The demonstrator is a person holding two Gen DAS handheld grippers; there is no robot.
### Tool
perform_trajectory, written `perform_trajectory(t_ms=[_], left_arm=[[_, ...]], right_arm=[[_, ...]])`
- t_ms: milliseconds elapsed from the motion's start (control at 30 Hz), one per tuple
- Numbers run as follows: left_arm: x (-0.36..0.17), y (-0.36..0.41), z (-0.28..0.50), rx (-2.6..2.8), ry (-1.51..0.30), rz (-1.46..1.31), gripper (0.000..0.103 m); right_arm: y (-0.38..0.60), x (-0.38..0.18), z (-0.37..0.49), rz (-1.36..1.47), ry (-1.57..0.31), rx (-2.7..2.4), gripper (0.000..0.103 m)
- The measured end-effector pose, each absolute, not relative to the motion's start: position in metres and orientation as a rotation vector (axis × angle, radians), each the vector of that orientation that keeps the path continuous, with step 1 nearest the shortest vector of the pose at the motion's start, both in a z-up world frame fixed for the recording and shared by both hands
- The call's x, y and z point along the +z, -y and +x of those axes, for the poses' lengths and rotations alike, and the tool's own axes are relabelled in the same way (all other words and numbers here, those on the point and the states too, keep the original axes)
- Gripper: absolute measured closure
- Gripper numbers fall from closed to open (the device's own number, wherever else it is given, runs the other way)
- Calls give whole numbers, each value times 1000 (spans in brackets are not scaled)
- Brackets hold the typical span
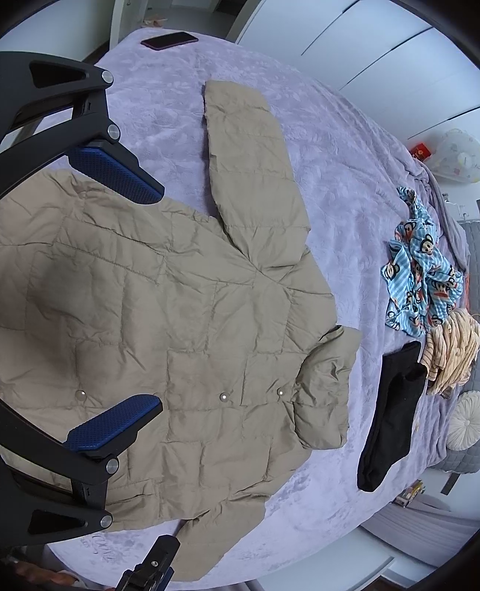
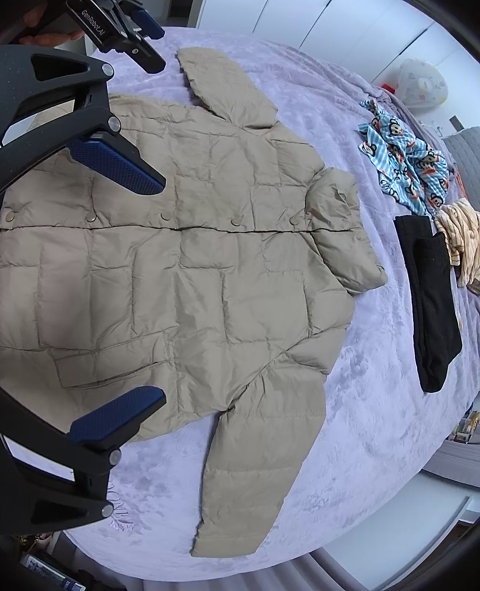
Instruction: Fold large clothes
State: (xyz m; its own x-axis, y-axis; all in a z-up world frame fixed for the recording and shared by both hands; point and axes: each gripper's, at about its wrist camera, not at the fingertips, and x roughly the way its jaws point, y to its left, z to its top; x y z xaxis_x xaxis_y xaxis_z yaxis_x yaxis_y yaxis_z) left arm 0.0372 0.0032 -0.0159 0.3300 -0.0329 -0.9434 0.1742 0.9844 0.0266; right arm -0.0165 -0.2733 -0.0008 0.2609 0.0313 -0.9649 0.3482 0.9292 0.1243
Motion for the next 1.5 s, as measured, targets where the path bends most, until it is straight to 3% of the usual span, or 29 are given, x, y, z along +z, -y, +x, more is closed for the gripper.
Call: perform_trajectory(t_ms=[1500], left_arm=[[-19,-4,39,-133,-1234,138,0]], right_arm=[[274,-1,-15,343,-1299,-219,0]])
